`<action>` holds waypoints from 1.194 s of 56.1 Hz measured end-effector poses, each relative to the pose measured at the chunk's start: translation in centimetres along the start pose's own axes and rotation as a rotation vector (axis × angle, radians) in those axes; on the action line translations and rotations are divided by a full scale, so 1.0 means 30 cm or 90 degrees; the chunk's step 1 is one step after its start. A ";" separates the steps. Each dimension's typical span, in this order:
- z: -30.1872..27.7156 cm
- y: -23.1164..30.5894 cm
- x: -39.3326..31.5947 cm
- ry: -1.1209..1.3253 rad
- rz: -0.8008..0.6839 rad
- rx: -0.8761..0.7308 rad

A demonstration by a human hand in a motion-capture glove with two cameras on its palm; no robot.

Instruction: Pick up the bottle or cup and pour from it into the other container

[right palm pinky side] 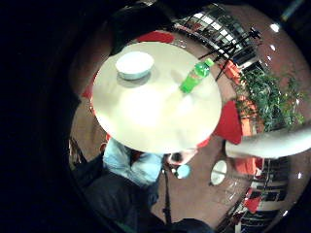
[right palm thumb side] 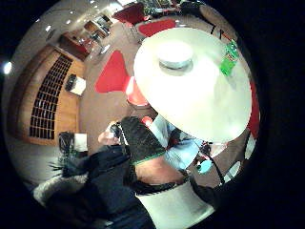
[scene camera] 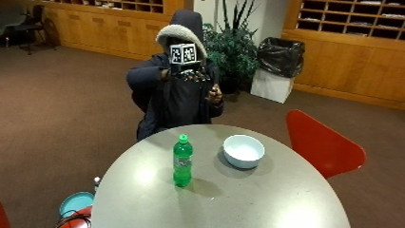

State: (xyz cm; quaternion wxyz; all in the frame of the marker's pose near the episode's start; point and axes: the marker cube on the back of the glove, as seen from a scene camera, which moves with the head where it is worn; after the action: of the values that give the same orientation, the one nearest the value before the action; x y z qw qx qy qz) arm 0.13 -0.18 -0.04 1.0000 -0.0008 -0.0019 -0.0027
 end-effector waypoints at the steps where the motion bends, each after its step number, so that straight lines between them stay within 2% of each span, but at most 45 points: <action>1: 0.000 0.001 -0.001 0.000 0.000 0.000; 41: 0.010 0.008 -0.004 0.015 0.008 0.003; 67: 0.006 0.037 0.249 0.026 0.111 -0.021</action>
State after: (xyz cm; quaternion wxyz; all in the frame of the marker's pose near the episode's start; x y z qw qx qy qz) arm 7.60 0.89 0.18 0.9961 -0.0172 0.0186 0.0840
